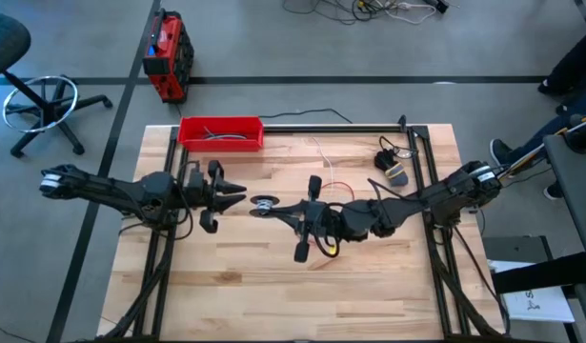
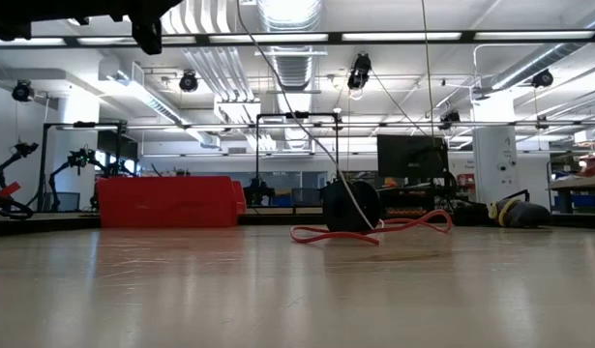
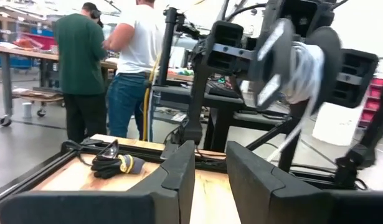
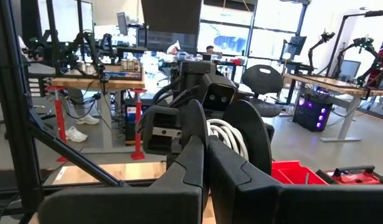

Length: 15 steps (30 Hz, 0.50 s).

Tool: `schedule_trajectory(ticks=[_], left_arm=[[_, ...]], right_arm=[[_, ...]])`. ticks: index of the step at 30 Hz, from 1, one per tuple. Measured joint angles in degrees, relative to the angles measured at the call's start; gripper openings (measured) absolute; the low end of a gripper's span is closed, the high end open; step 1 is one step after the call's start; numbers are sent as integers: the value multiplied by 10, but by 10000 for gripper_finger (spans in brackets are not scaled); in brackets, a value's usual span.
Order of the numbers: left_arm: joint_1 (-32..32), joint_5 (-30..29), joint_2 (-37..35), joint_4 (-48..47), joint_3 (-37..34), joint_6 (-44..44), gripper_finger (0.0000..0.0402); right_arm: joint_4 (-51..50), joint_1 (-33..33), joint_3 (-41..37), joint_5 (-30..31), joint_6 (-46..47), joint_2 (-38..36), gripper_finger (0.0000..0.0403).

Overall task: Coil cords
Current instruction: Coil the white wire onto the black spool

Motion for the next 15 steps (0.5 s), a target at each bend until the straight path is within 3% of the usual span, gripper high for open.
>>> schedule_trajectory(ticks=[9, 15], left_arm=[[0, -23, 17, 3, 3, -6, 121], [0, 36, 16, 42, 6, 6, 168]], right_arm=[[0, 1, 0, -22, -5, 0, 0], [0, 1, 0, -24, -5, 0, 0]])
